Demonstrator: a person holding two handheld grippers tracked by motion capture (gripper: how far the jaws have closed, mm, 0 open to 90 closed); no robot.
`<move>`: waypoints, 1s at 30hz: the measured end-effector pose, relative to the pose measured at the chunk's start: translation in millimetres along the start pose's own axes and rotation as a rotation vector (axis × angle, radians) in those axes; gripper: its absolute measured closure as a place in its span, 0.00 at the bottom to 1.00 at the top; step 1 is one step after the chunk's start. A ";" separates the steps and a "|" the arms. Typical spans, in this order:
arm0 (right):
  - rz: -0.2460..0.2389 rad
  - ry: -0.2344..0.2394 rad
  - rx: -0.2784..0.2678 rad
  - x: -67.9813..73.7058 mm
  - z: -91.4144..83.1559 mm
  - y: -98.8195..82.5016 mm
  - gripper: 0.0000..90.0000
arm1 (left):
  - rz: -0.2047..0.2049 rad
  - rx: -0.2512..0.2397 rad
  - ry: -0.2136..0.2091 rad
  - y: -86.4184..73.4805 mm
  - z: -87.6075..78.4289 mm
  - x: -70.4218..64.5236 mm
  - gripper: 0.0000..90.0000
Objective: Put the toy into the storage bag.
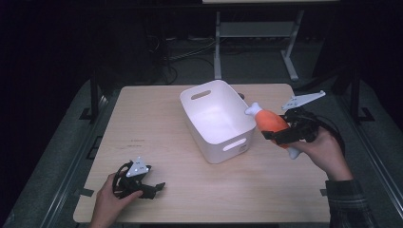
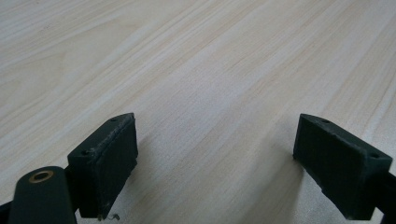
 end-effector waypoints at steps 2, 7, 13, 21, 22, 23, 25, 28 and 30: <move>0.002 0.003 0.000 -0.3 2.7 6.2 0.26 | 0.000 0.000 0.000 0.0 0.0 0.0 0.14; -0.004 0.008 0.000 0.3 7.3 14.3 0.26 | -0.001 0.000 0.000 0.0 0.0 -0.1 0.14; -0.009 0.015 0.000 1.2 14.4 26.6 0.26 | -0.001 0.000 0.000 -0.1 0.0 -0.1 0.14; -0.022 0.016 0.009 4.9 27.8 43.0 0.26 | 0.001 0.001 0.001 0.0 -0.1 0.1 0.14; -0.025 0.019 0.008 6.5 30.6 47.8 0.26 | 0.001 0.002 0.001 0.0 -0.1 0.1 0.14; -0.025 0.019 0.008 6.5 30.6 47.8 0.26 | 0.001 0.002 0.001 0.0 -0.1 0.1 0.14; -0.030 0.022 0.007 7.4 33.7 52.4 0.26 | 0.001 0.001 0.001 0.0 0.0 0.1 0.14; -0.030 0.028 0.009 10.2 38.9 58.9 0.26 | 0.004 0.003 0.000 -0.1 -0.1 0.3 0.14; -0.031 0.031 0.009 12.2 42.7 62.7 0.26 | 0.001 0.001 0.001 -0.1 0.0 0.1 0.14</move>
Point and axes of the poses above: each handheld gripper's, and its own axes: z roughly forward along the jaws, y roughly out of its top, x roughly to its left, the point moved 2 cm from there along z, roughly forward along the jaws, and after that the axes turned 4 degrees about y, right-handed, at the moved point
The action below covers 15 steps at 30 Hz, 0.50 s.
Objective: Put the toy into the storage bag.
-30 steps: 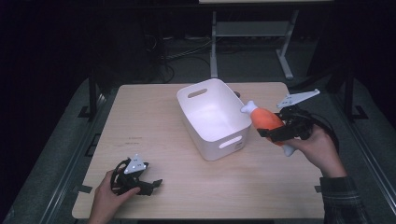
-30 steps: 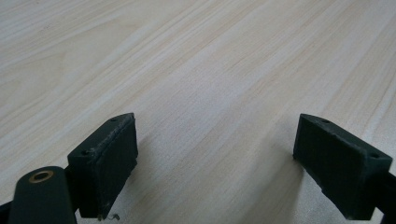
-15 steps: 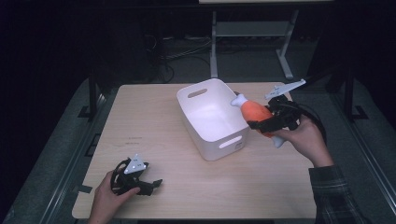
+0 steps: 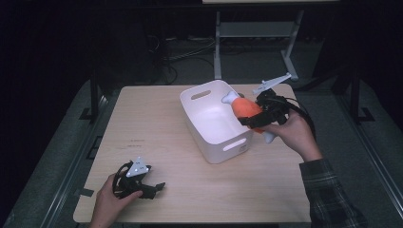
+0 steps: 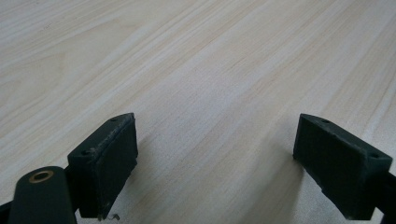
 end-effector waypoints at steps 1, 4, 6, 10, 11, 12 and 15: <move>-0.005 0.003 0.001 0.5 2.0 2.0 0.26 | -0.001 0.000 0.000 0.0 0.0 0.0 0.14; -0.006 0.007 0.004 3.1 7.3 7.8 0.26 | 0.001 0.000 0.000 0.0 0.0 0.0 0.14; -0.012 0.011 0.005 4.4 10.7 11.4 0.26 | 0.000 0.000 0.000 0.0 0.0 0.0 0.14; -0.013 0.017 0.009 7.4 18.4 18.1 0.26 | 0.001 0.001 0.000 0.0 -0.1 0.0 0.14; -0.010 0.018 0.010 8.2 20.3 19.7 0.26 | 0.000 0.000 0.000 0.0 0.0 0.0 0.14; -0.007 0.020 0.011 8.7 22.3 21.3 0.25 | 0.000 0.000 0.000 0.0 0.0 0.0 0.14; -0.006 0.023 0.014 10.4 28.7 25.9 0.25 | 0.001 0.000 0.000 0.0 0.0 0.0 0.14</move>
Point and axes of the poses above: each handheld gripper's, and its own axes: z roughly forward along the jaws, y roughly out of its top, x roughly to its left, the point moved 2 cm from there along z, roughly forward along the jaws, and after that the axes turned 4 degrees about y, right-handed, at the moved point
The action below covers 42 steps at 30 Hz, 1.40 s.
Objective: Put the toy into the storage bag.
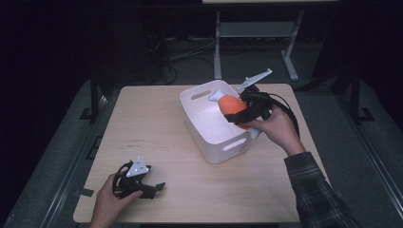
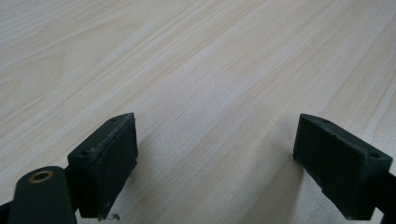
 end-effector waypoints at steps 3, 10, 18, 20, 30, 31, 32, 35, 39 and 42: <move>-0.002 0.004 0.006 2.1 9.1 6.4 0.25 | 0.000 0.000 0.000 0.0 0.0 0.0 0.14; -0.004 0.011 0.019 5.9 23.2 16.8 0.25 | 0.001 0.001 0.000 0.0 0.0 0.1 0.14; -0.013 0.011 0.040 12.2 44.2 27.4 0.25 | 0.003 0.004 -0.001 0.0 -0.3 0.3 0.14; -0.016 0.012 0.045 13.2 49.3 29.6 0.25 | 0.003 0.002 0.000 0.0 -0.2 0.3 0.14; -0.006 0.012 0.058 17.0 70.2 36.1 0.24 | 0.001 0.000 0.000 0.0 0.0 0.1 0.14; -0.011 0.010 0.064 18.0 73.3 36.2 0.24 | 0.002 0.000 0.000 0.0 0.0 0.1 0.14; -0.011 0.010 0.064 18.0 73.3 36.2 0.24 | 0.002 0.000 0.000 0.0 0.0 0.1 0.14; -0.014 0.006 0.076 20.0 80.7 36.2 0.24 | 0.002 0.001 0.000 0.0 0.0 0.1 0.14; -0.013 0.003 0.087 21.0 88.1 36.2 0.24 | 0.001 0.001 0.000 0.0 0.0 0.1 0.14; -0.012 0.000 0.097 21.5 91.9 35.8 0.24 | 0.002 0.000 0.001 0.0 0.0 0.2 0.14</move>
Point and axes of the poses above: each handheld gripper's, and its own axes: z roughly forward along the jaws, y roughly out of its top, x roughly to its left, the point moved 2 cm from there along z, roughly forward along the jaws, and after that the axes turned 4 degrees about y, right-handed, at the moved point
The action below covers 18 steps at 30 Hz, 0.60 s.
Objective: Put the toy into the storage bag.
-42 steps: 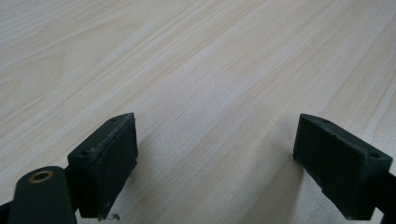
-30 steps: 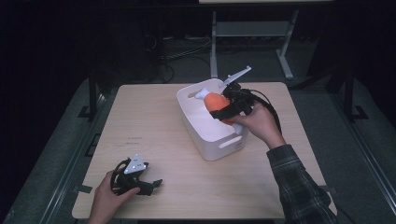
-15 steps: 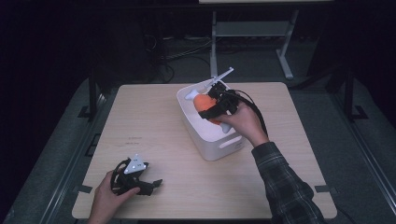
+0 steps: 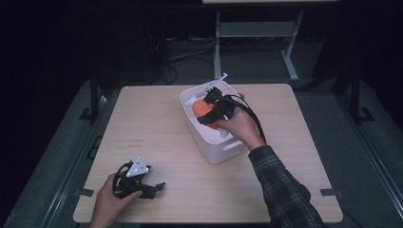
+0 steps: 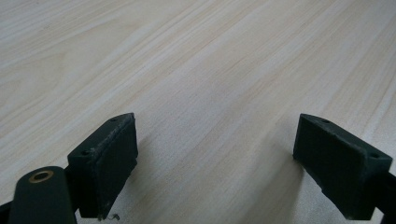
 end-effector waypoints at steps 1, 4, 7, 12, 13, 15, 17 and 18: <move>-0.001 -0.001 0.002 -0.1 1.3 -0.2 0.23 | -0.002 0.001 0.000 0.0 0.0 -0.1 0.14; -0.001 -0.002 0.004 -0.2 2.6 -0.6 0.23 | -0.002 0.000 -0.001 0.0 0.0 -0.1 0.14; 0.001 -0.003 0.010 -0.5 4.3 -1.5 0.23 | -0.001 0.000 -0.001 0.0 0.0 -0.1 0.14; 0.001 -0.001 0.016 -0.6 6.8 -2.8 0.23 | -0.002 0.001 -0.001 -0.1 0.0 -0.2 0.14; 0.000 -0.001 0.018 -0.6 7.0 -3.1 0.22 | -0.002 0.001 -0.001 -0.1 0.0 -0.2 0.14; -0.001 0.000 0.018 -0.5 7.2 -3.3 0.22 | -0.001 0.001 -0.001 0.0 -0.1 -0.1 0.14; 0.000 0.000 0.019 -0.1 7.8 -3.6 0.21 | -0.001 0.001 -0.001 0.0 0.0 -0.1 0.14; 0.000 0.000 0.019 -0.1 7.8 -3.6 0.21 | -0.001 0.001 -0.001 0.0 0.0 -0.1 0.14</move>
Point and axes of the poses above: each handheld gripper's, and its own axes: z roughly forward along the jaws, y roughly out of its top, x roughly to its left, the point moved 2 cm from there along z, roughly forward along the jaws, and after that the axes turned 4 degrees about y, right-handed, at the moved point
